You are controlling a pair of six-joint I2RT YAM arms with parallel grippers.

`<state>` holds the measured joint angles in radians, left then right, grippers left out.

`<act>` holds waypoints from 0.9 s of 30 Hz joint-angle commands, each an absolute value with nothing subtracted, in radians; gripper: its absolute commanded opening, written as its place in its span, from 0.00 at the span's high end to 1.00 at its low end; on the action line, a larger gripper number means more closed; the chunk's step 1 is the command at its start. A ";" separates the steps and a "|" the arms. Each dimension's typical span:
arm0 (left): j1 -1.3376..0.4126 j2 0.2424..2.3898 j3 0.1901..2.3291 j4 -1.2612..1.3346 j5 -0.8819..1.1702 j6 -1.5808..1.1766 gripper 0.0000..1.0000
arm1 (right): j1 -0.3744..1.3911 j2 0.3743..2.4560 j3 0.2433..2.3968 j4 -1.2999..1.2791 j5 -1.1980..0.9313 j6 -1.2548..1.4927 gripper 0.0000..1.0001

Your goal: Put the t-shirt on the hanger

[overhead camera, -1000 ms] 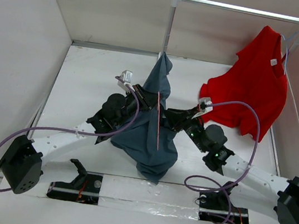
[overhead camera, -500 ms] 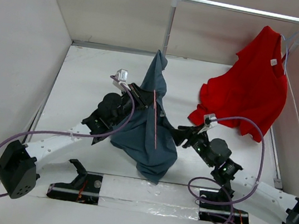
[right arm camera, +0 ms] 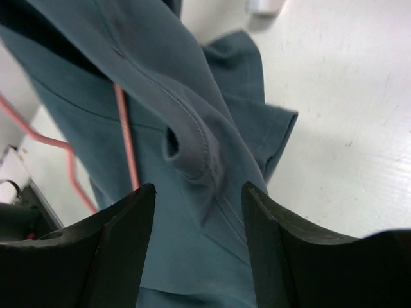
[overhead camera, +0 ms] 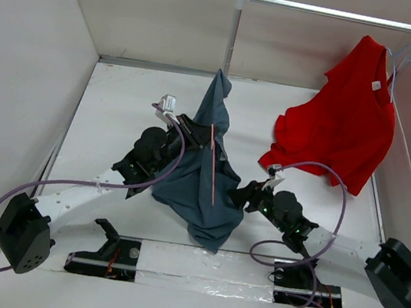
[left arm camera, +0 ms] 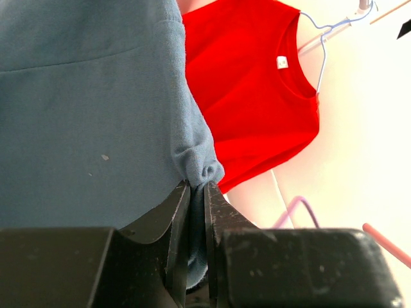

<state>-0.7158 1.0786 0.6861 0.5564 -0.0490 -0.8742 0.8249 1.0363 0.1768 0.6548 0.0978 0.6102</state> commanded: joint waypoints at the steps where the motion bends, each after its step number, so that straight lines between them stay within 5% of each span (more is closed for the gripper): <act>1: -0.700 1.052 0.713 0.646 -0.026 -0.884 1.00 | 0.821 1.141 0.224 0.831 0.045 0.617 0.43; 3: -0.699 1.048 0.712 0.647 -0.026 -0.885 1.00 | 0.821 1.178 0.225 0.871 0.052 0.618 0.50; 7: -0.699 1.048 0.712 0.652 -0.026 -0.894 1.00 | 0.833 1.229 0.248 0.881 0.089 0.609 0.92; 9: -0.690 1.054 0.709 0.663 -0.018 -0.903 1.00 | 0.877 1.232 0.249 0.879 0.107 0.614 1.00; 27: -0.545 1.215 0.733 0.942 0.166 -1.155 1.00 | 1.233 1.275 0.224 0.675 0.321 0.761 1.00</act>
<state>-0.5591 1.2171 0.6792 0.7528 0.1349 -1.0946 1.1786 1.2514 0.2256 0.7155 0.2600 0.7067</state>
